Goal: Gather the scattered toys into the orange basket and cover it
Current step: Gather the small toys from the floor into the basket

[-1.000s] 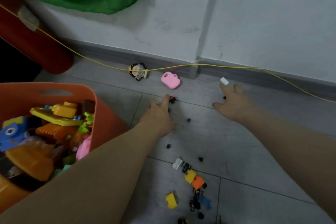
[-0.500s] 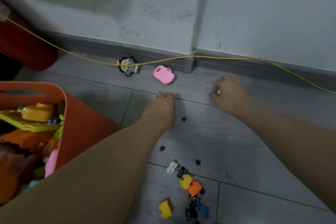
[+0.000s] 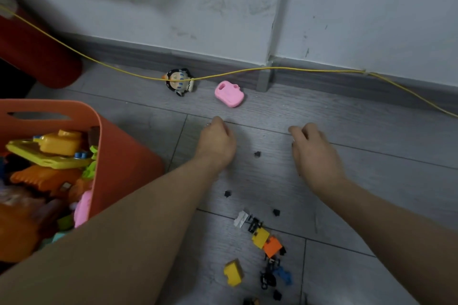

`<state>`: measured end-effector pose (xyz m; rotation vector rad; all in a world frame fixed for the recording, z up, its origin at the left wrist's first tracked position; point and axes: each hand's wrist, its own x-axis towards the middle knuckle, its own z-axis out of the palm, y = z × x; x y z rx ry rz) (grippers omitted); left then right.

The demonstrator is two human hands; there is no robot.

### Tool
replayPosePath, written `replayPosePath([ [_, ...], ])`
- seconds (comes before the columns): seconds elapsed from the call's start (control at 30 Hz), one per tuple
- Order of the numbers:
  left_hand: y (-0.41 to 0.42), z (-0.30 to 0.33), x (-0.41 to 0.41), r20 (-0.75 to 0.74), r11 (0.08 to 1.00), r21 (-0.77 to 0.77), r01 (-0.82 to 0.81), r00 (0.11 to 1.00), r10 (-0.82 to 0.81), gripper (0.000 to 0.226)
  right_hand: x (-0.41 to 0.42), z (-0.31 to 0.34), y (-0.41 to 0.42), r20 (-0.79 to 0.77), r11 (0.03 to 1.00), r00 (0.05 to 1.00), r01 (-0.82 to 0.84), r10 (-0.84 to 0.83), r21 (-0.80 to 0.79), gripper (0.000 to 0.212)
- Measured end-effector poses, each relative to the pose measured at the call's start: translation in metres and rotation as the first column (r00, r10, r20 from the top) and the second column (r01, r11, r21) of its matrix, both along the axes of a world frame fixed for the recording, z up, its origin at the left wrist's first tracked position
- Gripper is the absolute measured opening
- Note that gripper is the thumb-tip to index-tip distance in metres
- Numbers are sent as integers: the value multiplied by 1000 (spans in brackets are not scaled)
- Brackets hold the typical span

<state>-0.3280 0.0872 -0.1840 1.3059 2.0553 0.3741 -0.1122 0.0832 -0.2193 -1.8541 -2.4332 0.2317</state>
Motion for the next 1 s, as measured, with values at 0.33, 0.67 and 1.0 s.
replayPosePath([
  [0.33, 69, 10, -20, -113, 989, -36, 144, 983, -147, 46, -64, 2, -3, -375, 998, 926, -52, 33, -41, 24],
  [0.67, 66, 3, -27, -195, 884, -87, 459, 863, -467, 41, -63, -6, -23, -73, 911, 911, -409, 406, -42, 33],
  [1.0, -43, 18, -28, 9, 967, -53, 251, 968, -251, 24, -14, 18, -39, -358, 976, 912, 216, -202, 1, 14],
])
